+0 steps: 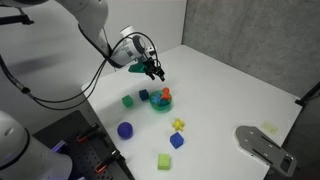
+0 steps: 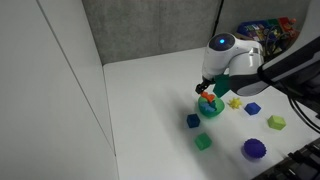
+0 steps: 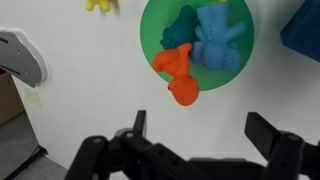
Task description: Put the orange bear toy in the green bowl
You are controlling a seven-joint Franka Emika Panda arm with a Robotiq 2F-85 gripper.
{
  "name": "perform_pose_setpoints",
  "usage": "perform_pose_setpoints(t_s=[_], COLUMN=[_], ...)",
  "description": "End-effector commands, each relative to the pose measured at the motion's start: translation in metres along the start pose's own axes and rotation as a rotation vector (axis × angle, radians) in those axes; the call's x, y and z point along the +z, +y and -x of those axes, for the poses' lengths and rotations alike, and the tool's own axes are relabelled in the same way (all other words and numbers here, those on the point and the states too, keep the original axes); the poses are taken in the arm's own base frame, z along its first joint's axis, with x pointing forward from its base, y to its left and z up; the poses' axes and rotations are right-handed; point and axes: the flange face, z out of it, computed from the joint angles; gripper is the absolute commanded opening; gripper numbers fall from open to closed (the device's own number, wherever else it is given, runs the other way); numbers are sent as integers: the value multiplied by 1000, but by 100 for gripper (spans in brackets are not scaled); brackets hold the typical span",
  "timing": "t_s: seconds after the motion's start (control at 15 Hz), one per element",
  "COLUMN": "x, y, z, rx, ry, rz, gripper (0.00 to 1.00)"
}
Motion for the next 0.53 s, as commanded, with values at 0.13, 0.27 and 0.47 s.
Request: perform_pose_setpoints(t_s=[0.13,0.27,0.47], x=[-39,-48,-59], y=[40,61,96], z=[-4,-9,-20], rx=[42,75,132], ry=[-54,-78,-114], rz=[-69,-96,-128], gripper=[100,100,100])
